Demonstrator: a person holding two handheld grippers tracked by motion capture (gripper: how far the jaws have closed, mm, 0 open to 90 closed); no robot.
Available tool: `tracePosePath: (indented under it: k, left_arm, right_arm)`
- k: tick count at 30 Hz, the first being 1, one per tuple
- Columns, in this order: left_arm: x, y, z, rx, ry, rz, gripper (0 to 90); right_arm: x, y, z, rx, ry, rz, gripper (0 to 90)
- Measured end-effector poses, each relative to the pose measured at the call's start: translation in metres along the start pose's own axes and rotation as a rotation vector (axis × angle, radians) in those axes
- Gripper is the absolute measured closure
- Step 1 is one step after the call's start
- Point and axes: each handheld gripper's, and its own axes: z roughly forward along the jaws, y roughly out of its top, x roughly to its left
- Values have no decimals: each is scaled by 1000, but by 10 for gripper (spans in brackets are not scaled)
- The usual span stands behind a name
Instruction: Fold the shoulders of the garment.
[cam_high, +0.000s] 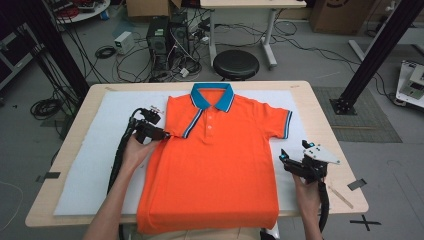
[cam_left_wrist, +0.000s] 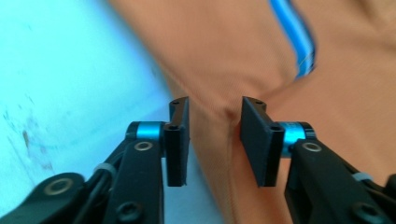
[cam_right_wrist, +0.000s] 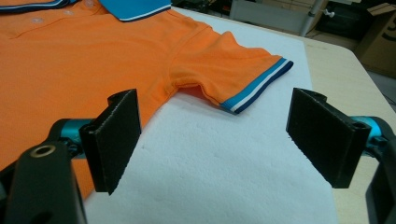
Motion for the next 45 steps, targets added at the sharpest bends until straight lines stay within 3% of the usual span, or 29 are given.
tracePosePath:
  k: [1,2,4,6,7,8,9,14,15,17,18,19,21,26,27,28,30,32,34,36,37,38,39,40,41,42,43,44,45]
  left_arm:
    - [0,-3,4,3,34,21,752]
    - [0,-3,4,3,34,21,803]
    - [4,-4,3,4,58,10,821]
    - [11,-5,-1,-6,80,-15,822]
    - [22,-8,-5,-14,98,-58,826]
    - [22,-8,-5,-14,98,-58,829]
    - [34,-13,-4,-6,75,-97,831]
    - [42,-17,-5,-4,41,-110,825]
    - [41,-16,-11,-42,46,-116,792]
    - [41,-16,-15,-62,55,-124,684]
    - [43,-16,-18,-81,50,-132,684]
    - [48,-17,-24,-124,21,-168,669]
    - [49,-17,-24,-136,-3,-177,675]
    - [49,-16,-7,-95,-34,-167,689]
    - [49,-16,-3,-80,-38,-164,732]
    - [48,-16,1,-70,-37,-153,732]
    - [50,-17,2,-76,-26,-164,828]
    - [51,-17,2,-73,4,-172,838]
    - [51,-17,2,-76,-1,-178,837]
    - [48,-17,-2,-85,8,-155,714]
    - [45,-18,-12,-129,-1,-138,636]
    - [45,-18,-12,-129,-1,-138,586]
    - [44,-23,-24,-197,-17,-127,545]
    - [44,-23,-24,-197,-17,-127,513]
    - [44,-30,-34,-242,-24,-122,483]
    - [44,-30,-34,-242,-24,-122,464]
    - [47,-39,-42,-280,-49,-128,444]
    - [47,-39,-42,-280,-49,-128,437]
    - [50,-50,-48,-310,-48,-125,435]
  right_arm:
    - [0,0,0,-3,1,-2,185]
    - [0,0,0,-3,1,-2,185]
    - [-1,0,0,-5,-1,-3,184]
    - [-1,0,0,-6,0,-2,185]
    - [-1,0,0,-7,0,0,185]
    - [-1,0,0,-7,0,0,185]
    - [-1,0,0,-7,1,1,184]
    - [-1,0,0,-6,0,-3,185]
    - [-1,0,0,-7,0,1,184]
    - [-1,0,0,-4,-3,-2,185]
    - [-1,0,0,-4,-3,-2,185]
    - [0,0,0,0,-2,1,184]
    - [0,0,0,-3,-4,-4,185]
    - [0,0,1,0,-9,-13,185]
    - [1,0,1,0,-10,-12,185]
    - [1,0,1,0,-10,-12,185]
    - [1,0,1,0,-10,-14,185]
    - [1,0,0,-2,-10,-11,185]
    - [1,0,0,1,-9,-5,185]
    - [0,0,0,-3,-6,-2,185]
    - [0,0,0,-5,-5,2,185]
    - [0,0,0,-5,-5,2,185]
    - [-1,0,0,-5,-5,6,185]
    - [-1,0,0,-5,-5,6,185]
    - [-2,0,0,-4,-5,6,184]
    - [-2,0,0,-4,-5,6,184]
    - [-2,0,0,-4,-4,16,185]
    - [-2,0,0,-4,-4,16,185]
    - [-2,0,0,0,-3,21,184]
